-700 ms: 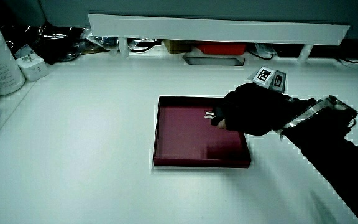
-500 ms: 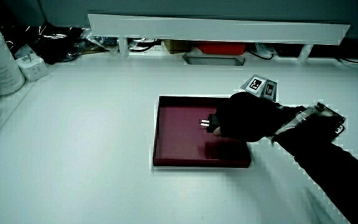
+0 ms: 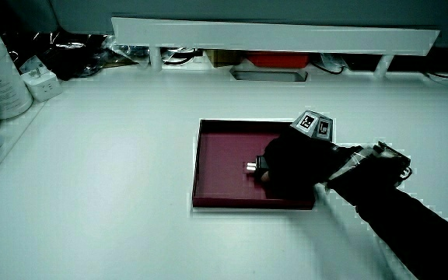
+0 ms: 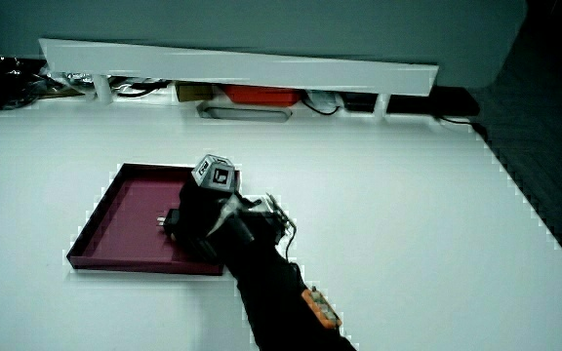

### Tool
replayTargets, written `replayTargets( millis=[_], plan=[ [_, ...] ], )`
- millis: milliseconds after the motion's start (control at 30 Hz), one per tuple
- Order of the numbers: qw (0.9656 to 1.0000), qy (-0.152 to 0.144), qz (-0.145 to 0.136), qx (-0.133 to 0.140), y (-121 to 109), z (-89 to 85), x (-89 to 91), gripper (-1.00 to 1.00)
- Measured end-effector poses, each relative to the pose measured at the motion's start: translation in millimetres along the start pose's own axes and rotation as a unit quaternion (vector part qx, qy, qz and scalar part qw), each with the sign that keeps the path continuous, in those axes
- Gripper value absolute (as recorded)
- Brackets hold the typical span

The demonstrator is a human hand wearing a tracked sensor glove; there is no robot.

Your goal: Place charger into plate

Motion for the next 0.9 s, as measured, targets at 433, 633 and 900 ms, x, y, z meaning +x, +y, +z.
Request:
replayTargets(
  millis=[433, 633, 900],
  plan=[
    [0.9999, -0.011, -0.002, 0.01, -3, -4.6, 0.7, 0.0],
    [1.0, -0.002, 0.0, 0.004, -4, -4.6, 3.6, -0.29],
    [0.9992, 0.032, 0.025, -0.006, -25, 15.1, 5.3, -0.76]
  ],
)
